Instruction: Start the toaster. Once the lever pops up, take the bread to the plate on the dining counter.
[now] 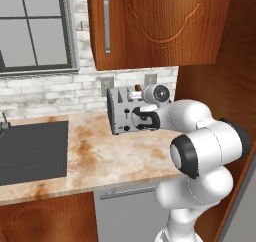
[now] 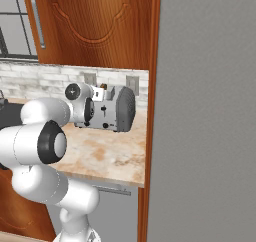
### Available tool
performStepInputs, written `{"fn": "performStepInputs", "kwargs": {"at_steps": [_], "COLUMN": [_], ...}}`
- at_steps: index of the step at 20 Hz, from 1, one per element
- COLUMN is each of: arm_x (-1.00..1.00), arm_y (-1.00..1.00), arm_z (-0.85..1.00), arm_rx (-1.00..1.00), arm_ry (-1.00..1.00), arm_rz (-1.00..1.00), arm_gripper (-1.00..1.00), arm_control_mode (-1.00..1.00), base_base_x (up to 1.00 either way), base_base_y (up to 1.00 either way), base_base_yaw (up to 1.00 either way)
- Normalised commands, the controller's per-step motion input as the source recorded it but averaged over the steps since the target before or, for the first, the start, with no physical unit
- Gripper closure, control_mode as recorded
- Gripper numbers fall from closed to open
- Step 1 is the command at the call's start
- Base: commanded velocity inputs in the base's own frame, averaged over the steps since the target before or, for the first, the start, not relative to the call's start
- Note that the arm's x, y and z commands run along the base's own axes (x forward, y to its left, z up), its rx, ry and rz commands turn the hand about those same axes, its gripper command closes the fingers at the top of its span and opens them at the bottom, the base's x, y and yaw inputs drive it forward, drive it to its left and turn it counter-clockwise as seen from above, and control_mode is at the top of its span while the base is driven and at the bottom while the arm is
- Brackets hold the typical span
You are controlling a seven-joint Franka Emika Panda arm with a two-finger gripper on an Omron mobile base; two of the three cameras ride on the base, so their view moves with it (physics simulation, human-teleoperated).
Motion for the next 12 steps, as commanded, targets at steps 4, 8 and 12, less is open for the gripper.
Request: {"fn": "performStepInputs", "kwargs": {"at_steps": [4,8,12], "arm_x": [0.01,0.00,0.00], "arm_y": [0.00,0.00,0.00], "arm_z": [0.00,0.00,0.00], "arm_rx": [0.00,0.00,0.00], "arm_ry": [-0.06,-0.10,-0.10], "arm_rz": [0.00,0.00,0.00], "arm_gripper": [-1.00,-1.00,-1.00], "arm_control_mode": [-1.00,-1.00,-1.00], "base_base_x": [0.00,0.00,0.00], "base_base_y": [0.00,0.00,0.00], "base_base_yaw": [0.00,0.00,0.00]}}
